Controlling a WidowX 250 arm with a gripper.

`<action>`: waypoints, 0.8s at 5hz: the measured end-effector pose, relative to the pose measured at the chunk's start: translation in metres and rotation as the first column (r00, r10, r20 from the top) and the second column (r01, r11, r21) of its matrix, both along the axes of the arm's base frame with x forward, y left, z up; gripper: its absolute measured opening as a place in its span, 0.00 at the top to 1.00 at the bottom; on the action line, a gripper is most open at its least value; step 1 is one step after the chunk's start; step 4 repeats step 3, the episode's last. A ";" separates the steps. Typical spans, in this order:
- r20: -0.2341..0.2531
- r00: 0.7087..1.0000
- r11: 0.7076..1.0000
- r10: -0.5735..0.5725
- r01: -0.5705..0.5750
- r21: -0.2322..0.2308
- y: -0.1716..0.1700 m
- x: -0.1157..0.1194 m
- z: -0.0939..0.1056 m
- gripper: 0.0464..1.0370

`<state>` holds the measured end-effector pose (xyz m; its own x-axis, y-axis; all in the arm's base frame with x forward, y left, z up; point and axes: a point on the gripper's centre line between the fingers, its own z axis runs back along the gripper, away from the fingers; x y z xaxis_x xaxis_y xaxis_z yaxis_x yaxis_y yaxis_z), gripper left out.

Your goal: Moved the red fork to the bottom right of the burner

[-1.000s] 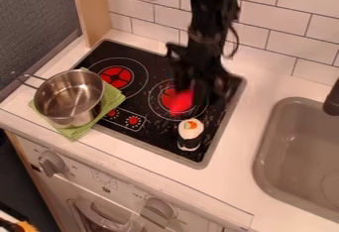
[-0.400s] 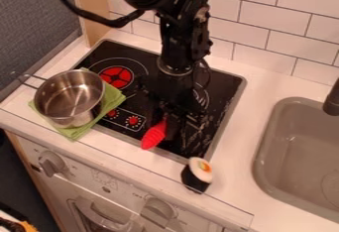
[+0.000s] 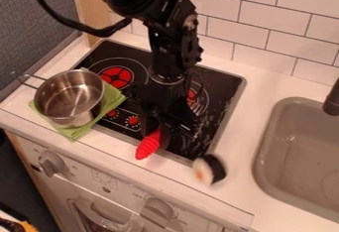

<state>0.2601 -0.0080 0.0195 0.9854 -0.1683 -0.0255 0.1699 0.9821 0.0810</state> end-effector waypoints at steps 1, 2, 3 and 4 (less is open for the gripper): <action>-0.002 0.999 0.999 -0.053 0.053 0.002 -0.006 0.000 0.000 0.28; -0.006 0.985 0.985 -0.172 0.172 0.032 -0.020 -0.002 0.006 0.04; 0.057 0.960 0.961 -0.274 0.270 0.069 -0.033 0.005 0.034 0.03; 0.057 0.960 0.961 -0.274 0.270 0.069 -0.033 0.005 0.034 0.03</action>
